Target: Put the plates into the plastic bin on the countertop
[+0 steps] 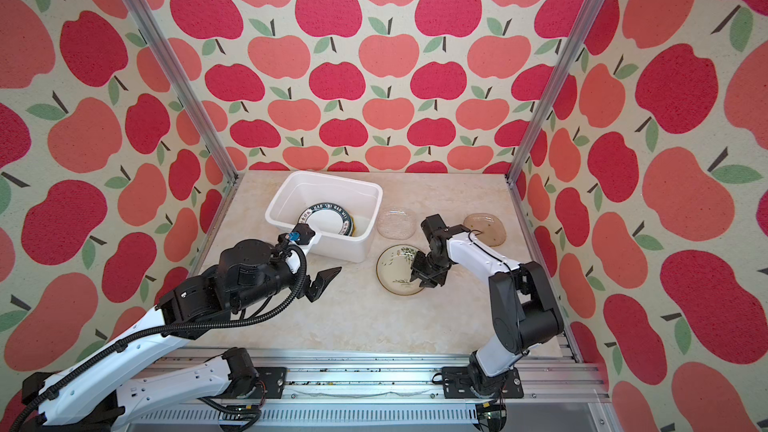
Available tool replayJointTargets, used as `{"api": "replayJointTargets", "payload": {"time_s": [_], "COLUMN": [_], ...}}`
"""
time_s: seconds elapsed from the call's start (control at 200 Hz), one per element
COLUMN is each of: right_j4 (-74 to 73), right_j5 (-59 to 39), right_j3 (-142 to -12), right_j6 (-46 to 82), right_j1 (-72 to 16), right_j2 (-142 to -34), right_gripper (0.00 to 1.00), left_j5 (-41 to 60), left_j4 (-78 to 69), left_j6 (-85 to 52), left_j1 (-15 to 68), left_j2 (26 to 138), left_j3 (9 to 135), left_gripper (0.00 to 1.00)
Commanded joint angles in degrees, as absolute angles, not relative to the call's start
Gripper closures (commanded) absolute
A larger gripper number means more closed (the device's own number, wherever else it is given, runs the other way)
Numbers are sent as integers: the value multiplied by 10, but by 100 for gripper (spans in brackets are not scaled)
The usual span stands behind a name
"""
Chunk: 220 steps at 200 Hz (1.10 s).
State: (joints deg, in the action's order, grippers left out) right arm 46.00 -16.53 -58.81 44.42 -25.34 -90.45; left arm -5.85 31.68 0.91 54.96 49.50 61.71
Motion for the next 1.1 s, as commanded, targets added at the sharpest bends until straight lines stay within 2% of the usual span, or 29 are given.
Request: {"api": "replayJointTargets", "payload": {"time_s": [0.0, 0.17, 0.39, 0.605, 0.745, 0.865, 1.096], "right_j4": [518, 500, 388, 310, 294, 299, 246], "right_j5": [-139, -182, -249, -305, -321, -320, -362], "right_j3": [-612, -560, -466, -423, -423, -430, -410], "right_j6": [396, 362, 376, 371, 362, 342, 343], "right_j1": [-242, -184, -140, -103, -84, -81, -80], "right_j2": [-859, -809, -776, -796, -804, -815, -845], "right_gripper": [49, 38, 38, 38, 38, 27, 21], "left_j5": [-66, -44, -41, -46, 32, 124, 184], "left_j4": [330, 322, 326, 410, 475, 501, 479], "left_j6": [4, 7, 0, -94, -175, -224, -228], "left_j1": [547, 548, 545, 499, 425, 369, 346], "left_j2": [501, 528, 555, 637, 720, 788, 895], "left_j3": [626, 638, 669, 766, 845, 898, 931], "left_gripper": [1, 1, 1, 1, 1, 1, 1]}}
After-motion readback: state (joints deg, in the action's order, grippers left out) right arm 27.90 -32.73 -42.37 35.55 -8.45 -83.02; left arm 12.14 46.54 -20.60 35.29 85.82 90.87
